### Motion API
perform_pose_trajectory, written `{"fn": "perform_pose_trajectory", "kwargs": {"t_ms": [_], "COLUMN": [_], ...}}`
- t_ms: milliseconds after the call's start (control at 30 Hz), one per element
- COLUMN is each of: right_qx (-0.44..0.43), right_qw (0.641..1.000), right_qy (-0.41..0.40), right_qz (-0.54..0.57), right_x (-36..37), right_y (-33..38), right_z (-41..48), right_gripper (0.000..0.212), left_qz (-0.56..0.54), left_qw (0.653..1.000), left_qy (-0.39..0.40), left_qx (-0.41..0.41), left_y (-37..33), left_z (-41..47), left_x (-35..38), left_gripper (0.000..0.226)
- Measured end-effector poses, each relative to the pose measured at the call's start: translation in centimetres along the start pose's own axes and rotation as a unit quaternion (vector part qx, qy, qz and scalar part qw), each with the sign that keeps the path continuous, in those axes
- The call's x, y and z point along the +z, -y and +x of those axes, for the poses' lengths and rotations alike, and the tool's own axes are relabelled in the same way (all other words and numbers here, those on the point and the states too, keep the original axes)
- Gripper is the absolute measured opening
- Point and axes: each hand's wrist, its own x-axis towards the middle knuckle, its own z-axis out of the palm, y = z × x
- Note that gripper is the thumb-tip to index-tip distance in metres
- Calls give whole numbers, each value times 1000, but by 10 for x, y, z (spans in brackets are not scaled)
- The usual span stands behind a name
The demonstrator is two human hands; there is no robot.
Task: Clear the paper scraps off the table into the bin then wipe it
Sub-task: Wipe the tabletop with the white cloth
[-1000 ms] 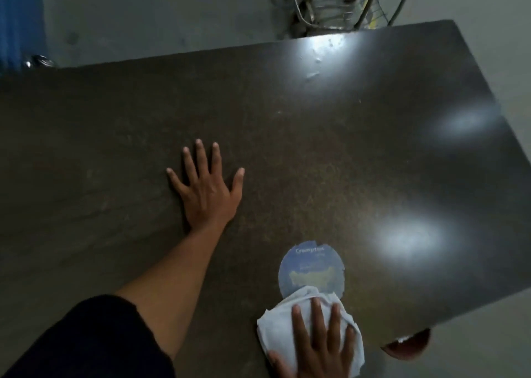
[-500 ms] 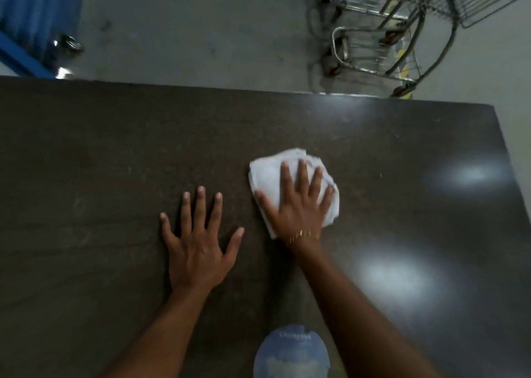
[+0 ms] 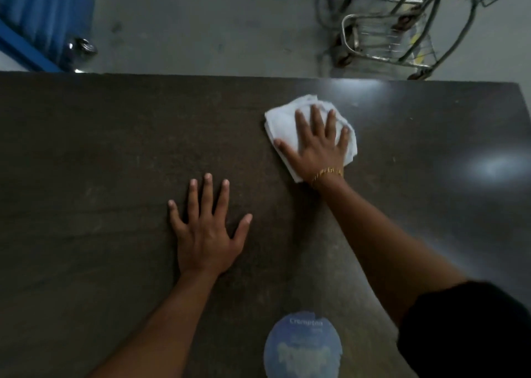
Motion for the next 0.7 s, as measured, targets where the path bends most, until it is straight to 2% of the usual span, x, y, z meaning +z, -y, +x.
{"fn": "perform_pose_trajectory", "kwargs": {"t_ms": [133, 300, 400, 500, 600, 700], "right_qx": [10, 73, 107, 154, 187, 209], "right_qw": [1000, 997, 994, 988, 981, 977], "right_qy": [7, 10, 21, 27, 42, 45], "right_qz": [5, 3, -10, -8, -17, -11], "right_x": [26, 56, 73, 88, 96, 96], "right_y": [-24, -40, -52, -58, -53, -50], "right_z": [-119, -265, -369, -457, -510, -508], "right_gripper": [86, 88, 92, 89, 87, 88], "left_qz": [-2, -10, -31, -48, -75, -38], "left_qw": [1000, 1000, 999, 995, 992, 996], "left_qy": [11, 17, 11, 15, 54, 42], "left_qx": [-5, -3, 32, 88, 87, 74], "left_y": [-1, 3, -8, -53, -96, -106], "left_z": [-1, 3, -5, -5, 1, -3], "left_x": [-4, -4, -5, -13, -10, 6], "left_gripper": [83, 81, 74, 74, 75, 80]}}
